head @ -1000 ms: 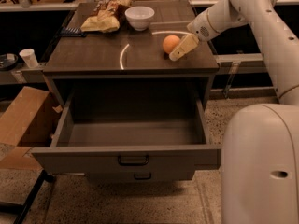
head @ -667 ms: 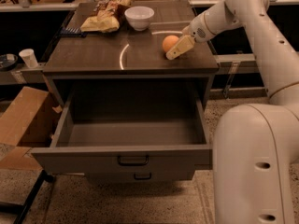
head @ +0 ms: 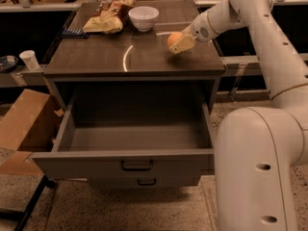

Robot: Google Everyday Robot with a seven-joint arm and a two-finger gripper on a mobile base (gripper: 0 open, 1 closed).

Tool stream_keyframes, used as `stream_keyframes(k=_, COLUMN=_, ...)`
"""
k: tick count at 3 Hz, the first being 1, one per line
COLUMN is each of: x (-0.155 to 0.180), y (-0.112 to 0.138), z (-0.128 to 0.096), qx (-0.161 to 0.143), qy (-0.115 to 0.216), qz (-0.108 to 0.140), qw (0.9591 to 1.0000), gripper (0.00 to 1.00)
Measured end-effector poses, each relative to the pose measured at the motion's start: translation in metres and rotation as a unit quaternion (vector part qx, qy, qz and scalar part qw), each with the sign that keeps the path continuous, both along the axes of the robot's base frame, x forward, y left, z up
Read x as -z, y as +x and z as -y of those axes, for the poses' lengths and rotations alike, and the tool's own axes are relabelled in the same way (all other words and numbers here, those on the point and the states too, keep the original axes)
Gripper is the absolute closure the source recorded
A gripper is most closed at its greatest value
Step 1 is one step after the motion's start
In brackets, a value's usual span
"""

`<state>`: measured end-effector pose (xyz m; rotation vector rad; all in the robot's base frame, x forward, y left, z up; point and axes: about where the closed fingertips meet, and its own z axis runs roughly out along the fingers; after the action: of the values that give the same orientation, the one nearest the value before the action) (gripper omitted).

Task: Place orange into top drawer

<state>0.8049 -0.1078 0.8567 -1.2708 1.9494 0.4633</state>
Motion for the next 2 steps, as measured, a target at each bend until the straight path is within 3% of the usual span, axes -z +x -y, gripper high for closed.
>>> stream_keyframes(k=1, x=-0.031, y=-0.029, z=-0.005, qx=-0.037, qy=0.002, qz=0.034, qw=0.9987, gripper=0.88)
stream_keyframes(k=2, x=-0.055, y=-0.076, z=-0.018, qx=-0.070, qy=0.007, qz=0.048, qw=0.9964, gripper=1.00)
